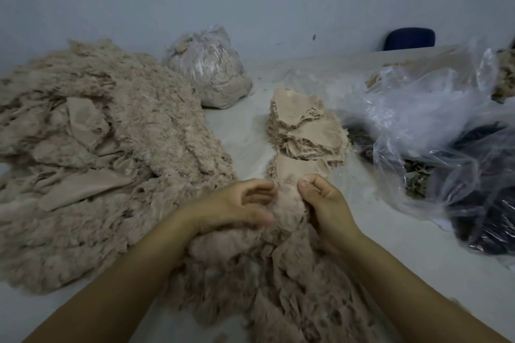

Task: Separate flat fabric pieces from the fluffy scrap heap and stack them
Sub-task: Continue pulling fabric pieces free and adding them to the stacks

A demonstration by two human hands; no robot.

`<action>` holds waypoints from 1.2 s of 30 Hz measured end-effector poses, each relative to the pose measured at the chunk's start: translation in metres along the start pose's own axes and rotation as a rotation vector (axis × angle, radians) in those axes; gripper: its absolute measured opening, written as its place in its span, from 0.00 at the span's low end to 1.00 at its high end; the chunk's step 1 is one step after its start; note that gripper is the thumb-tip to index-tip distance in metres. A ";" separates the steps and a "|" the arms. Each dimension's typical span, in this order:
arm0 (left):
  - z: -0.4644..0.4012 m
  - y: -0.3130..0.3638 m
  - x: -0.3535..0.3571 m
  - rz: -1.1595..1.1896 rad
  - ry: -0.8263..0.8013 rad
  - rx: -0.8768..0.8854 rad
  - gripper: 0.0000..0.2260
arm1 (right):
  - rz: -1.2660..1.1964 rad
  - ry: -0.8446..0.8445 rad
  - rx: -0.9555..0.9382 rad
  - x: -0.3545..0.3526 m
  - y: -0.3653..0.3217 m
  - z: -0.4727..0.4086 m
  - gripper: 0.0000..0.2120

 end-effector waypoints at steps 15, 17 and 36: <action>-0.017 0.004 0.008 0.033 0.129 0.086 0.11 | -0.016 -0.041 0.135 -0.008 -0.004 -0.015 0.06; -0.010 0.000 -0.002 0.004 0.137 0.054 0.07 | -0.150 0.134 0.046 -0.021 -0.009 -0.021 0.07; -0.034 0.005 -0.013 0.285 0.564 0.079 0.19 | 0.530 -0.082 -0.378 -0.027 -0.011 -0.008 0.10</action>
Point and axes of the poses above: each hand's wrist, its own z-axis away from the middle knuckle, its own x-axis out of the palm, y = z × x, the point moved 3 cm from there along -z, towards the middle knuckle, and after that the axes turned 8 degrees about x, right-handed, at the moved point
